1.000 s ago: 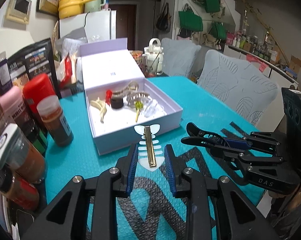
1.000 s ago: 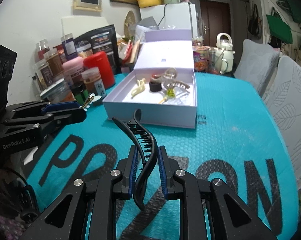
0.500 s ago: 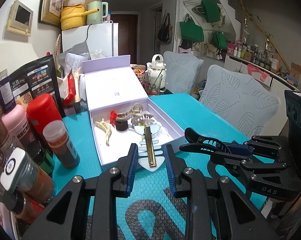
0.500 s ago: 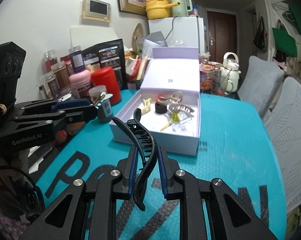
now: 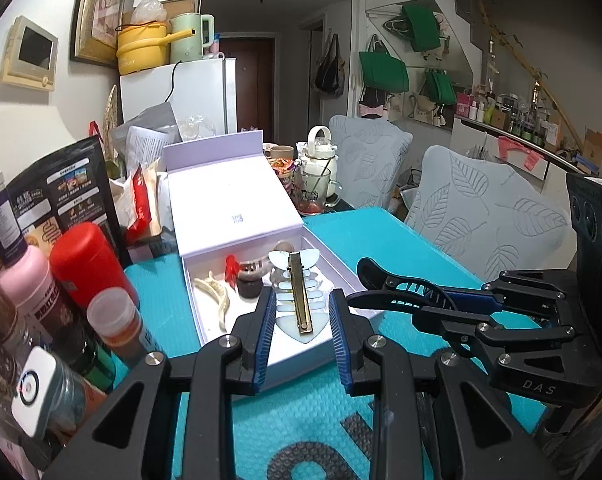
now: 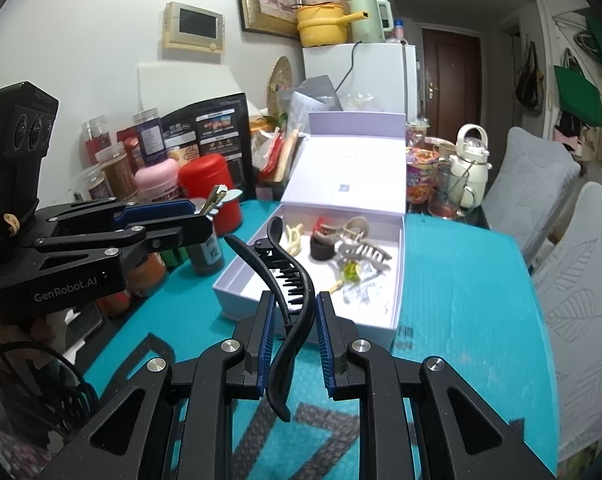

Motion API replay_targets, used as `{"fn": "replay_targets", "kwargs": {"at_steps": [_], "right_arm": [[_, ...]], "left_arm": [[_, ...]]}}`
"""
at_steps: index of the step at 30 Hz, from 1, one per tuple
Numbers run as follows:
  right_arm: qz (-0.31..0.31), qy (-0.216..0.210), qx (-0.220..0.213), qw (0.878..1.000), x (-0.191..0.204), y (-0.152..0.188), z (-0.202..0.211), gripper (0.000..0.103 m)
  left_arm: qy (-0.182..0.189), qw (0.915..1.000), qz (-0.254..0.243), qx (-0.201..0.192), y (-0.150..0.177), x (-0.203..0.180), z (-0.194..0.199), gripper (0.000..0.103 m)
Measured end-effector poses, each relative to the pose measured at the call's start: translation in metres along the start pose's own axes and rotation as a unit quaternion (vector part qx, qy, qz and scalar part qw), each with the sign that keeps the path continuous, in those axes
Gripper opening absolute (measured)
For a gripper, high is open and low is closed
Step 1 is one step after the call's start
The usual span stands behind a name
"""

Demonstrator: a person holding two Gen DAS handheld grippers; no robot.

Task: Organize rigid objects
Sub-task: 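Lift and carry the fishbone clip and black claw clip into the box with both tools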

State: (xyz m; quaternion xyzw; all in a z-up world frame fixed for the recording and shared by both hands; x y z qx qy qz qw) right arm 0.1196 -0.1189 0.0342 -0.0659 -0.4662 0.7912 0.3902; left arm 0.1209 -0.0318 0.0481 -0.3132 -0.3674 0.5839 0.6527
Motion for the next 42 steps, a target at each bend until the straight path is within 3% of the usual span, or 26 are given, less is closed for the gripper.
{"fn": "replay_targets", "kwargs": {"at_steps": [18, 28, 33, 42], "right_arm": [[0.015, 0.011, -0.014, 1.000, -0.034, -0.063, -0.023, 0.020], [0.024, 0.012, -0.019, 0.999, -0.054, -0.096, -0.050, 0.020], [0.026, 0.012, -0.020, 0.999, -0.064, -0.107, -0.066, 0.020], [0.020, -0.003, -0.001, 1.000, -0.078, -0.100, -0.103, 0.020]], "left_arm": [[-0.007, 0.9997, 0.009, -0.024, -0.058, 0.014, -0.043, 0.027], [-0.028, 0.9989, 0.018, -0.034, -0.085, 0.028, -0.083, 0.027], [-0.031, 0.9989, 0.020, -0.029, -0.086, 0.032, -0.102, 0.027], [-0.033, 0.9992, 0.015, 0.016, -0.064, 0.036, -0.141, 0.027]]}}
Point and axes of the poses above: each gripper's, at about its wrist camera, not at the fingertips, and z roughly against the way its jaws point, x to its left, y to its underside, the point moved 8 cm from there along -z, roughly the way its jaws point, and after that the axes turned 15 degrees about -y, right-handed, at the moved point
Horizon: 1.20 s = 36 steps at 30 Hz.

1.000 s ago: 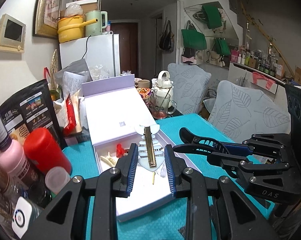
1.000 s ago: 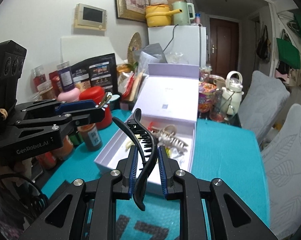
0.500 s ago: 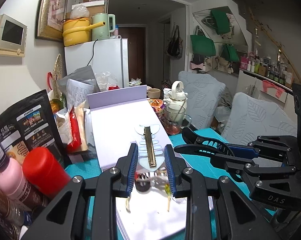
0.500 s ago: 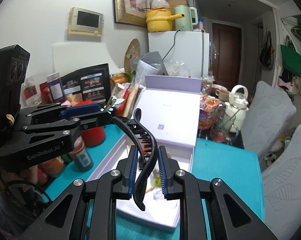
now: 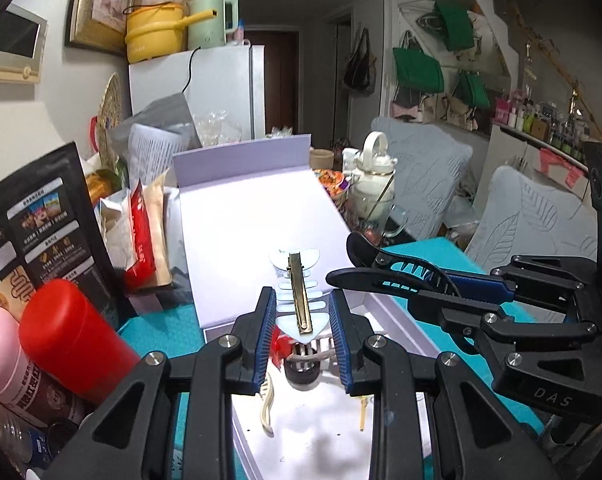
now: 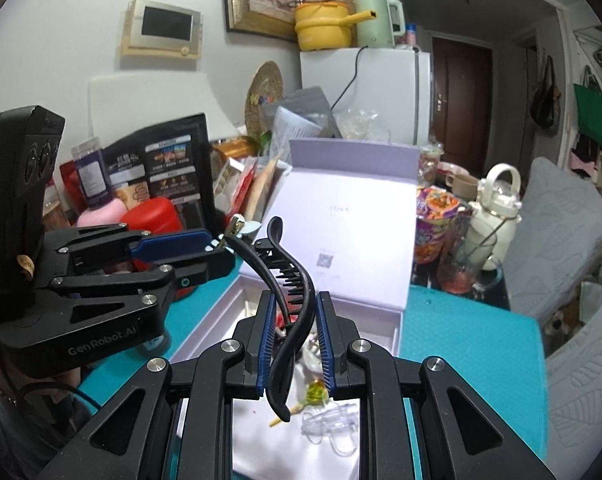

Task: Organize rigid objects
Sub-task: 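Lift and carry the fishbone clip and black claw clip into the box with both tools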

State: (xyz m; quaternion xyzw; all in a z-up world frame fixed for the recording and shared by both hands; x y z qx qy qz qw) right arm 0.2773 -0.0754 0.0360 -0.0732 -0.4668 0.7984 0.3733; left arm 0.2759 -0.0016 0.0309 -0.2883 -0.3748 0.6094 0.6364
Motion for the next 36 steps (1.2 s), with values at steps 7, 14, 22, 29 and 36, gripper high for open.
{"fn": "replay_targets", "kwargs": {"at_steps": [7, 14, 22, 29, 36], "right_arm": [[-0.022, -0.011, 0.017, 1.000, -0.014, 0.013, -0.021, 0.020], [-0.036, -0.005, 0.035, 0.999, -0.030, 0.024, -0.031, 0.020], [-0.064, -0.024, 0.070, 0.995, -0.041, 0.042, -0.051, 0.020], [-0.077, -0.030, 0.096, 0.992, -0.044, 0.055, -0.066, 0.020], [-0.081, -0.028, 0.114, 0.990, -0.044, 0.064, -0.078, 0.020]], "left_arm": [[0.005, 0.9991, -0.002, 0.043, 0.018, -0.003, -0.027, 0.027], [0.006, 0.9972, -0.019, 0.072, 0.034, -0.014, -0.047, 0.027], [0.000, 0.9934, -0.040, 0.107, 0.052, -0.018, -0.066, 0.027], [-0.001, 0.9903, -0.048, 0.131, 0.062, -0.017, -0.076, 0.027], [0.000, 0.9868, -0.050, 0.154, 0.074, -0.020, -0.086, 0.027]]}}
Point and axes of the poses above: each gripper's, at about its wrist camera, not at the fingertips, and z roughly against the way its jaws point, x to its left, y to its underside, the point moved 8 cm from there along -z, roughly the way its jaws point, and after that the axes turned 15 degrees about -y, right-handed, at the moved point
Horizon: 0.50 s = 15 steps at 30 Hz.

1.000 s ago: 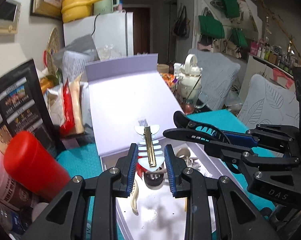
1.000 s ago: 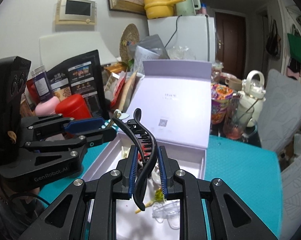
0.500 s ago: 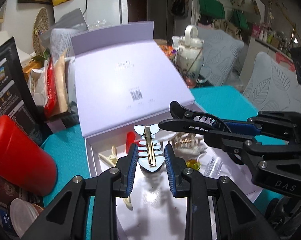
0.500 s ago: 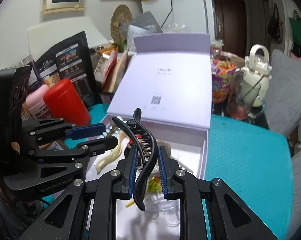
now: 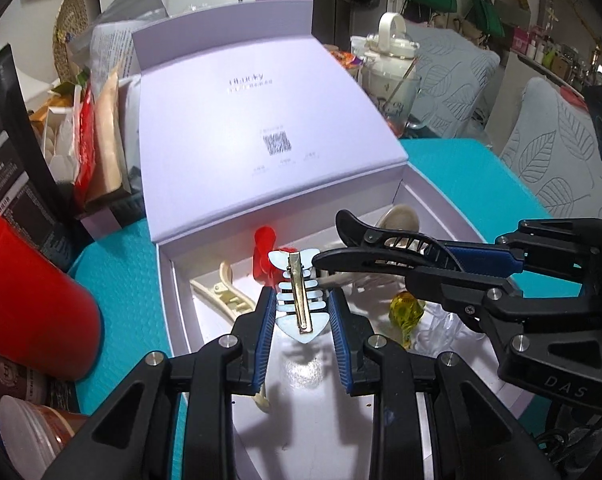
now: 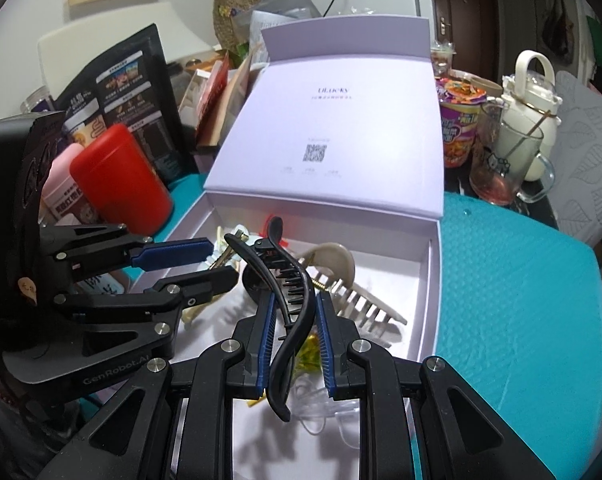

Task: Organize rigid objects
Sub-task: 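Lift and carry the fishbone clip and black claw clip into the box with both tools, then open the left tool to drop the fishbone clip while the right tool releases the claw clip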

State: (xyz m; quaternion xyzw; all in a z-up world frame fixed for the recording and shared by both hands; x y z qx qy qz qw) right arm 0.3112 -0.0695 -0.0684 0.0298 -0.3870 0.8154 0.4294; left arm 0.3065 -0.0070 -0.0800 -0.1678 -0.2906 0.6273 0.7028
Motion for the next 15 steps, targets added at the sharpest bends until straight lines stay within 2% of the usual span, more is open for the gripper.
{"fn": "replay_targets", "kwargs": {"at_steps": [3, 6, 15], "right_arm": [[-0.001, -0.001, 0.003, 1.000, -0.001, 0.001, -0.002, 0.020], [0.002, 0.003, 0.002, 1.000, -0.001, 0.001, -0.002, 0.020], [0.038, 0.045, 0.025, 0.998, 0.004, 0.004, -0.004, 0.020]], "left_arm": [[0.010, 0.9999, 0.003, 0.010, 0.003, -0.001, -0.004, 0.027], [0.037, 0.9989, 0.012, 0.027, 0.007, -0.005, -0.009, 0.027], [0.025, 0.9987, 0.010, 0.044, 0.013, -0.003, -0.018, 0.027]]}}
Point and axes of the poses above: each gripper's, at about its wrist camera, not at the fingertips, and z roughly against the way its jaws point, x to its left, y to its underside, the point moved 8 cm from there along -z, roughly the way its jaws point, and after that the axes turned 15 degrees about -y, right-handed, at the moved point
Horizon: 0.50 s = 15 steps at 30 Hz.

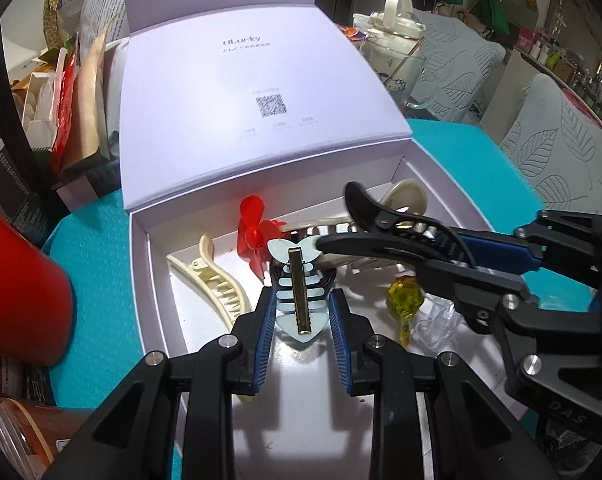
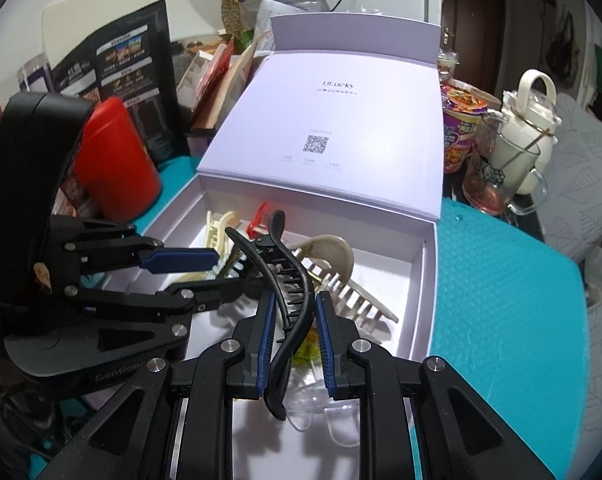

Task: Organize rigid objects
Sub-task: 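Open the left tool to drop the fishbone clip while the right tool releases the claw clip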

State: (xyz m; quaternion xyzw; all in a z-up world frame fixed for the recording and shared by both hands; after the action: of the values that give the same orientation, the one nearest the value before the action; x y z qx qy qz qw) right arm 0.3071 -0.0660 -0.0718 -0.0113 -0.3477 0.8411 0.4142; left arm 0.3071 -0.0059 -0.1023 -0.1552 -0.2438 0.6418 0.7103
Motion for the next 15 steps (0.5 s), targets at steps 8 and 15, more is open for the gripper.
{"fn": "replay_targets", "kwargs": {"at_steps": [8, 15], "right_arm": [[-0.002, 0.003, 0.020, 1.000, -0.003, 0.005, -0.004, 0.021], [-0.010, -0.006, 0.025, 1.000, -0.004, 0.007, -0.007, 0.021]], "left_arm": [[-0.011, 0.9997, 0.004, 0.023, 0.005, 0.003, -0.012, 0.027], [-0.019, 0.9992, 0.009, 0.035, 0.003, 0.002, -0.018, 0.027]]}}
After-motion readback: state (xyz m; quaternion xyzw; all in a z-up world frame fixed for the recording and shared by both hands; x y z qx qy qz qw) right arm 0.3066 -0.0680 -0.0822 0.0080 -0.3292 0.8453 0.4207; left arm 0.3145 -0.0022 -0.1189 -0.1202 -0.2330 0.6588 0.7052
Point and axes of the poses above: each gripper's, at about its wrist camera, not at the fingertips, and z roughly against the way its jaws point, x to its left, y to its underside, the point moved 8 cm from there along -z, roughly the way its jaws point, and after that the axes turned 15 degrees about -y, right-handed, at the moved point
